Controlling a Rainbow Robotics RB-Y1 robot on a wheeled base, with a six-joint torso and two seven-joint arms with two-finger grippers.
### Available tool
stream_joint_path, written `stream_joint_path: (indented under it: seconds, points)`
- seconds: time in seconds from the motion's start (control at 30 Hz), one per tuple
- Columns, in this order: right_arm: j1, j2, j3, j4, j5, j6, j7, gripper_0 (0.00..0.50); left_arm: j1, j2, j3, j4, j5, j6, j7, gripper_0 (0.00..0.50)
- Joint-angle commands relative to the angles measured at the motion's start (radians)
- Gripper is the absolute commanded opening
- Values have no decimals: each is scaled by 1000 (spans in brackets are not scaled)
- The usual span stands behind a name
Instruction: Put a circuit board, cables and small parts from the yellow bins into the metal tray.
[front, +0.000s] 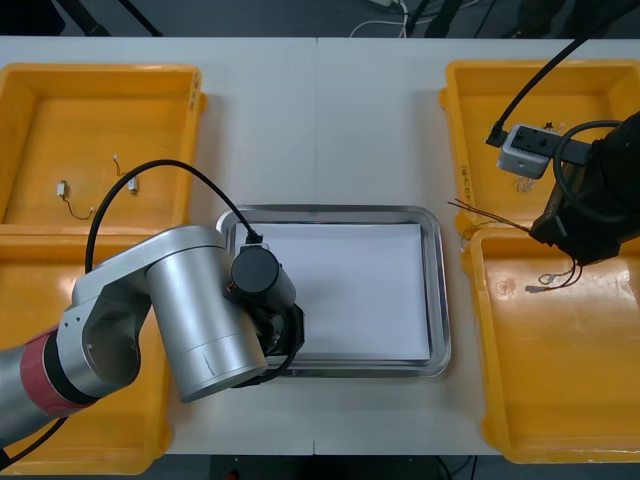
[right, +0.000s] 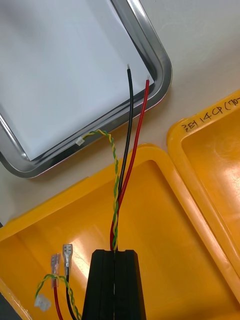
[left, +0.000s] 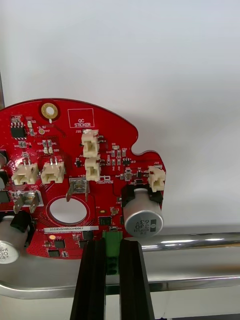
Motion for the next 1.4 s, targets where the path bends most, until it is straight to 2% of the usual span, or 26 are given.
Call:
stream_joint_path:
  seconds: [0.03, 0.5, 0.67, 1.3, 1.37, 1.4]
  points:
    - [-38, 6, 19, -28, 18, 4, 11, 0, -36, -24, -30, 10, -12, -46, 82, 0]
    - [-33, 12, 21, -28, 37, 4, 7, 0, -35, -29, -50, 45, -20, -109, 114, 0]
    - [-35, 16, 19, -28, 63, 4, 10, 0, -35, -27, -53, 45, -20, -110, 122, 0]
    - [-33, 20, 37, -28, 86, 4, 11, 0, -25, -27, -68, 45, -24, -126, 144, 1]
    - [-33, 20, 36, -28, 87, 4, 10, 0, -25, -27, -68, 45, -24, -126, 145, 5]
    - [-33, 22, 37, -27, 86, 4, 10, 0, -24, -27, -68, 47, -24, -127, 145, 23]
